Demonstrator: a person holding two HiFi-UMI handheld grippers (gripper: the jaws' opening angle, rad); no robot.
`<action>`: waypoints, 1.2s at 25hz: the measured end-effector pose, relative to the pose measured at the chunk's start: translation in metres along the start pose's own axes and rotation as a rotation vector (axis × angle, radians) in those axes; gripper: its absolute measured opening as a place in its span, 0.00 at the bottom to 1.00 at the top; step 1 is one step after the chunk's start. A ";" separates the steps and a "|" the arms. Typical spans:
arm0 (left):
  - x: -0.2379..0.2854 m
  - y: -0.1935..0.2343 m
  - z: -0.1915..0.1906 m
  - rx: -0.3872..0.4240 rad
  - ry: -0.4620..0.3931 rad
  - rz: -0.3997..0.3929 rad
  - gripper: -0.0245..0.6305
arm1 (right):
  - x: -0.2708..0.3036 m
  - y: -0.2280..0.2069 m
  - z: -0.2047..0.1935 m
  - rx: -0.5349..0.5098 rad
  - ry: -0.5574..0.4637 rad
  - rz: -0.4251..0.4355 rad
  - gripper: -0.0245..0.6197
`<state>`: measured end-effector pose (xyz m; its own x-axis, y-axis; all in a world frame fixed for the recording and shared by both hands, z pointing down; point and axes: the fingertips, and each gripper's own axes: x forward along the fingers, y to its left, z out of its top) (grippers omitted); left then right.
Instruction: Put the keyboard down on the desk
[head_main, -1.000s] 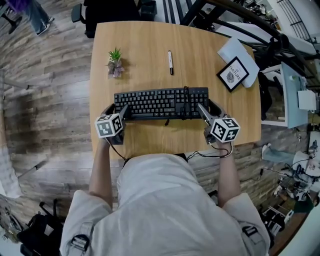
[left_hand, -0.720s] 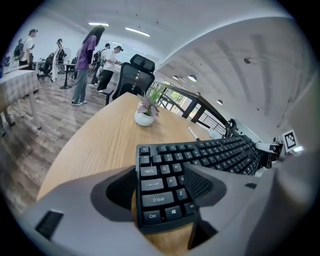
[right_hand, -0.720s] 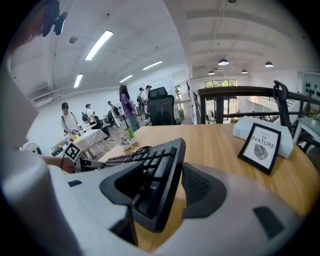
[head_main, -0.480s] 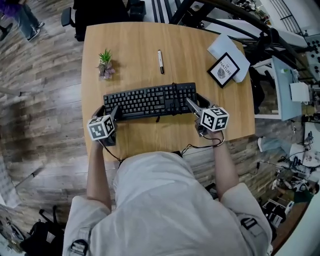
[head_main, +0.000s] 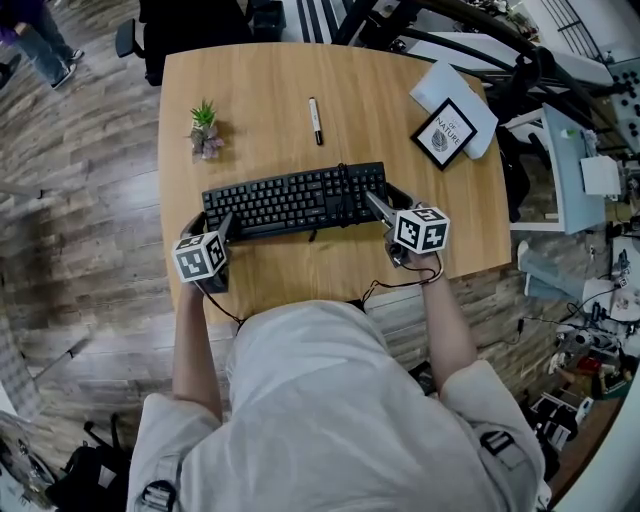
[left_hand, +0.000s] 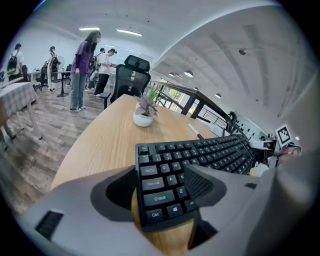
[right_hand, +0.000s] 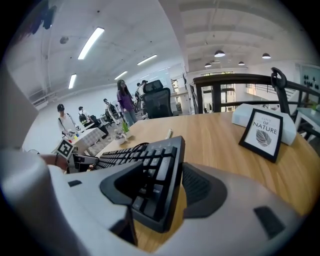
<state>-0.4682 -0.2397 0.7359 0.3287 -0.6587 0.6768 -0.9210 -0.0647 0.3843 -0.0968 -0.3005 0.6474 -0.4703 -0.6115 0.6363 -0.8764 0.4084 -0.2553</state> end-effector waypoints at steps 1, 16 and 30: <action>0.000 0.000 0.000 0.000 -0.001 0.001 0.49 | 0.001 -0.001 -0.001 0.002 0.003 0.001 0.42; -0.001 0.001 -0.001 0.022 -0.001 0.025 0.49 | 0.031 -0.018 -0.026 0.029 0.092 0.000 0.41; 0.001 -0.001 -0.001 0.033 0.013 0.028 0.49 | 0.060 -0.037 -0.058 0.034 0.240 -0.028 0.40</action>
<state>-0.4669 -0.2393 0.7364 0.3050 -0.6508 0.6953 -0.9361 -0.0707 0.3445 -0.0861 -0.3128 0.7376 -0.4112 -0.4419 0.7972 -0.8937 0.3678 -0.2570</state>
